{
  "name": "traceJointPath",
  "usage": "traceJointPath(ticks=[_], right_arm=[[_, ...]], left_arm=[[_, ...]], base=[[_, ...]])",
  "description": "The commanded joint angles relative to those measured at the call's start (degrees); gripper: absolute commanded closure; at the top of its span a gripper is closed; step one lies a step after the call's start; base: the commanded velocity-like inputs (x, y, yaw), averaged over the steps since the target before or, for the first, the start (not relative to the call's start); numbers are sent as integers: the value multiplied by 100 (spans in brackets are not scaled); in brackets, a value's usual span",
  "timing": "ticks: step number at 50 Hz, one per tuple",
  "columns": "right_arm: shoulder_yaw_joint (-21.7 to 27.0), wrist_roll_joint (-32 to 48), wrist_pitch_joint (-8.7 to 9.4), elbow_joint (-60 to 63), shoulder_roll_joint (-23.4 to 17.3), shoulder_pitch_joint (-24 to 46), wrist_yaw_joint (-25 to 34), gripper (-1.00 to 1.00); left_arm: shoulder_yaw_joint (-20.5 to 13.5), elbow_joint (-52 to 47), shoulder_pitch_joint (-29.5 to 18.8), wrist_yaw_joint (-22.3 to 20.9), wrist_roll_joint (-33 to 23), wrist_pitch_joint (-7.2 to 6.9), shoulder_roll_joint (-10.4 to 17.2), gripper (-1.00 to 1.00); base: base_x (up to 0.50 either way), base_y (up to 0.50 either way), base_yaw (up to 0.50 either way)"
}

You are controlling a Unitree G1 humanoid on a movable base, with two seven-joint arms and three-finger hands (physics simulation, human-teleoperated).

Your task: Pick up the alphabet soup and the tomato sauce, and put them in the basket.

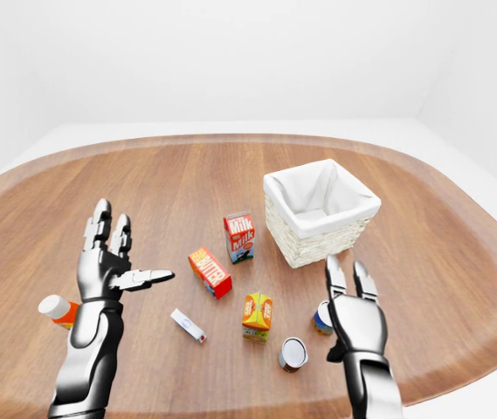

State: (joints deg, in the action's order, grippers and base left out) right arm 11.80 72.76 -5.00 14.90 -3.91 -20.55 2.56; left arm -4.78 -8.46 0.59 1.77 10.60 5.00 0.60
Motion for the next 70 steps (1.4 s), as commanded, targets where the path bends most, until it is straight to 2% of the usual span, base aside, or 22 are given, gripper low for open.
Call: traceJointPath(ticks=[1,70], right_arm=[[-65,-4,0,-278,-120,108,-130,-100],[-546,-205,0,-2063,-572,659,-975,-100]], left_arm=[[-3,25,-8,5,4,0,-6,-100],[-3,25,-8,3,4,0,-6,-100]], base=[[0,0,0],[0,0,0]])
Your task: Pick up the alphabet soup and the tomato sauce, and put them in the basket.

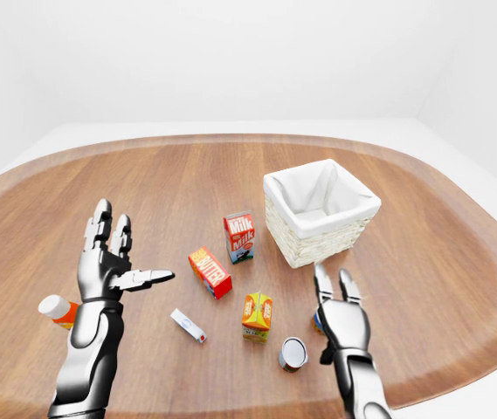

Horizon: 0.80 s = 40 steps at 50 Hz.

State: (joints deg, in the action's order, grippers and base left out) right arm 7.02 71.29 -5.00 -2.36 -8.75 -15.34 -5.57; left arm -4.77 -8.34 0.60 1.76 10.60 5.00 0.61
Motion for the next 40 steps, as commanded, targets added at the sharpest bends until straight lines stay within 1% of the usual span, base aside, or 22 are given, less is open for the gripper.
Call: traceJointPath(ticks=[1,14,40], right_arm=[[-74,-69,0,-373,-97,152,-176,-100],[-144,-124,0,-640,-169,262,-287,-100],[-103,-271,0,-1243,-354,529,-521,-100]], left_arm=[[-4,14,-9,4,2,0,-6,-100],[-3,14,-9,3,0,0,-5,-100],[-3,14,-9,3,1,0,-5,-100]], base=[[0,0,0],[0,0,0],[0,0,0]])
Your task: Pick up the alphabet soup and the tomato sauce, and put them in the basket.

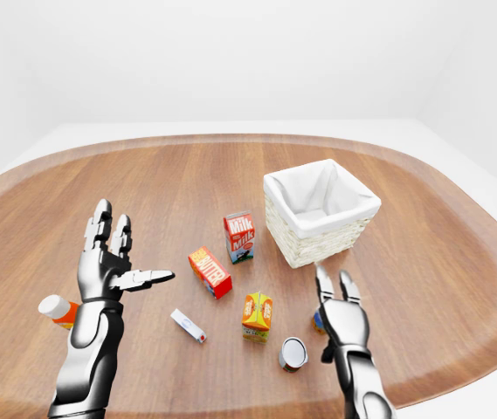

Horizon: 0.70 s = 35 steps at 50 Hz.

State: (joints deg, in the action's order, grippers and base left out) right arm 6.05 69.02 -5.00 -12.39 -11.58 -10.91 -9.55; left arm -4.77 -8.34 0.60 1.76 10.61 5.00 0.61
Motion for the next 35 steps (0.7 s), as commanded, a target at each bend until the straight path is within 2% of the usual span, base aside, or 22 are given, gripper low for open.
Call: traceJointPath(ticks=[1,35], right_arm=[[-5,-50,0,-259,-79,94,-131,-100],[-57,-266,0,-973,-267,443,-366,-100]], left_arm=[[-3,14,-9,3,1,0,-5,-100],[-4,14,-9,4,2,0,-6,-100]], base=[[0,0,0],[0,0,0]])
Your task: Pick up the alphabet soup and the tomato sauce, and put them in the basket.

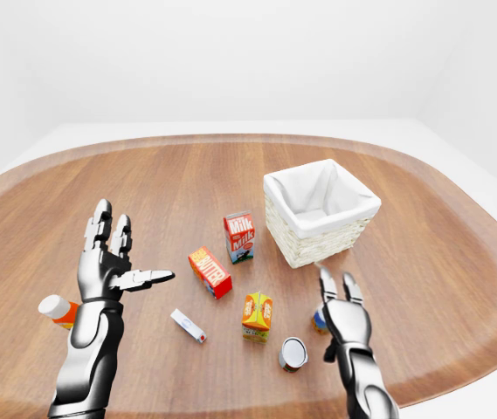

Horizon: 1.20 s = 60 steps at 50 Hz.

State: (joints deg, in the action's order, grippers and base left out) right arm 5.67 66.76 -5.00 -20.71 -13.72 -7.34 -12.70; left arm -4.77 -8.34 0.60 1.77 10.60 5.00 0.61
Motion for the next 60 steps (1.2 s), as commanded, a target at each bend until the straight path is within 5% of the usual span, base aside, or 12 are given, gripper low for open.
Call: traceJointPath(ticks=[1,60], right_arm=[[-29,-45,0,-204,-57,103,-85,-100],[-319,-350,0,-1602,-264,851,-561,-100]], left_arm=[[-3,14,-9,4,2,0,-6,-100],[-3,14,-9,3,1,0,-5,-100]], base=[[0,0,0],[0,0,0]])
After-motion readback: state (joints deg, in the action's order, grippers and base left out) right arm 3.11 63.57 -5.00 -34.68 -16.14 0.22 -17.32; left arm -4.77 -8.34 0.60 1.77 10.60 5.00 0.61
